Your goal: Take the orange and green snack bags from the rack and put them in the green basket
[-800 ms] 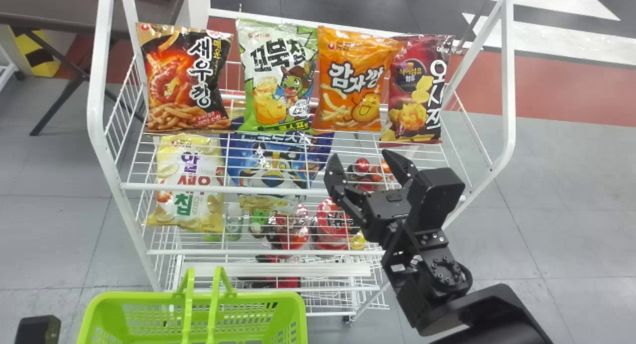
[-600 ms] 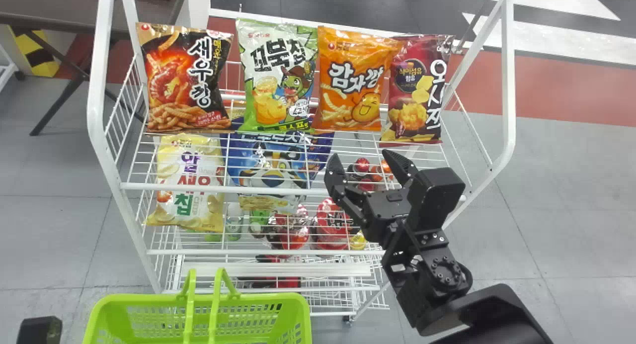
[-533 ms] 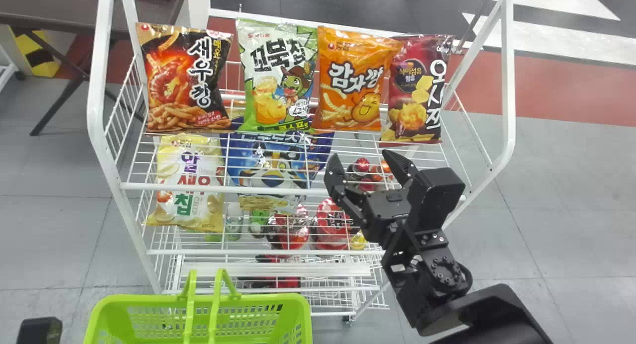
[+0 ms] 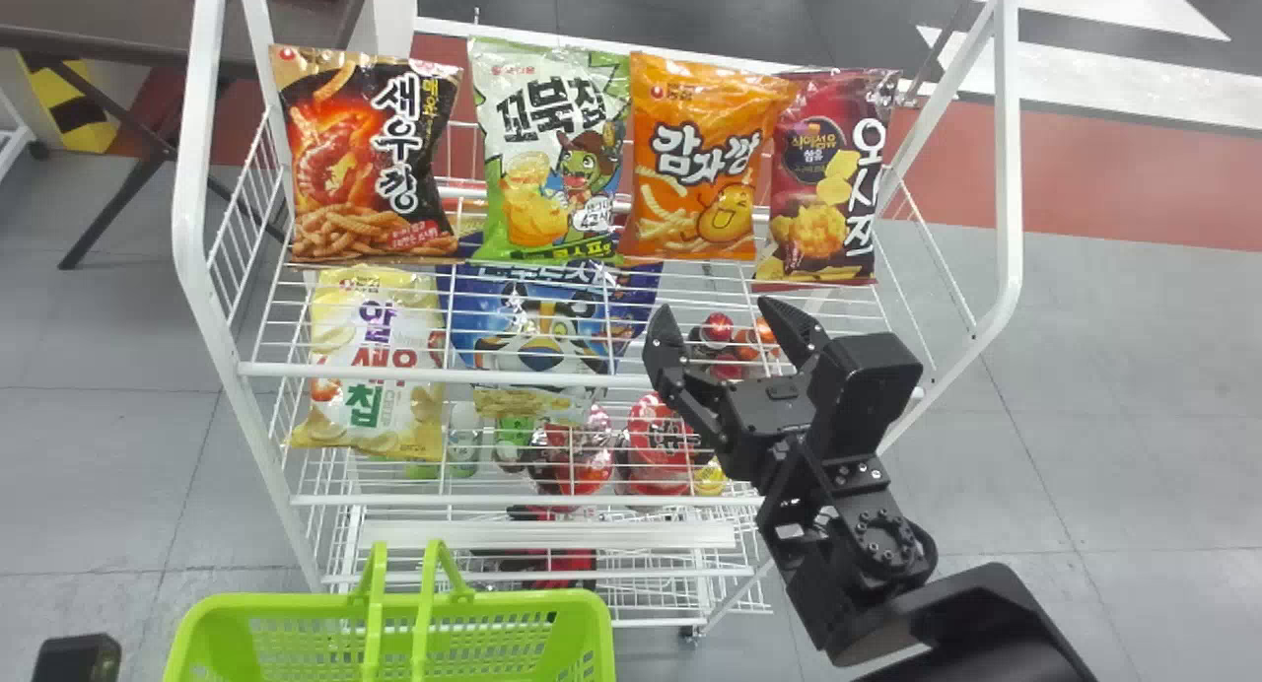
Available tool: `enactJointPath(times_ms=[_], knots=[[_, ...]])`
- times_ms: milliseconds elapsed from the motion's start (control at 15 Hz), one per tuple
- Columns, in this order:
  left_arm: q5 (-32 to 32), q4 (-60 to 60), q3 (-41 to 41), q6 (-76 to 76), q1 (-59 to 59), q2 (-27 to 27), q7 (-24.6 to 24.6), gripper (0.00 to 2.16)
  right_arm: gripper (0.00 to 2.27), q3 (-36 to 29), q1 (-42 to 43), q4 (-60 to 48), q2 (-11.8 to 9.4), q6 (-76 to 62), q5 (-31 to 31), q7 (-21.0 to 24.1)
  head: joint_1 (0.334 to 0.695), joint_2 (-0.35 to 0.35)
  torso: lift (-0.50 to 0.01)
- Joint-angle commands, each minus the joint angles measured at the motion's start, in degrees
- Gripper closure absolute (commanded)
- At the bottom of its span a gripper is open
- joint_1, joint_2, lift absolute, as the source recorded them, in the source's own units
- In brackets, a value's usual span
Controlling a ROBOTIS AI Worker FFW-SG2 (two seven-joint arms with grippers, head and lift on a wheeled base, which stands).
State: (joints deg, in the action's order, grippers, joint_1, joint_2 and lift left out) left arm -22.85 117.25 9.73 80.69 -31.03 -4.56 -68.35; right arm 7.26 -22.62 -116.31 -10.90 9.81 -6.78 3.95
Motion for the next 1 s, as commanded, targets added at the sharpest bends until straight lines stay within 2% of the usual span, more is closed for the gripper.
enactJointPath(times_ms=[0, 933], knots=[[0.0, 0.0, 0.0, 0.5, 0.0, 0.1, 0.1, 2.15, 0.14, -0.1, 0.8, 0.3, 0.0, 0.0, -0.2, 0.0, 0.695, -0.228, 0.000], [0.4, -0.3, 0.3, 0.8, -0.4, 0.1, 0.1, 2.15, 0.14, 0.3, 21.2, 21.1, 0.4, -2.3, -1.8, -1.1, 0.695, -0.228, 0.000]])
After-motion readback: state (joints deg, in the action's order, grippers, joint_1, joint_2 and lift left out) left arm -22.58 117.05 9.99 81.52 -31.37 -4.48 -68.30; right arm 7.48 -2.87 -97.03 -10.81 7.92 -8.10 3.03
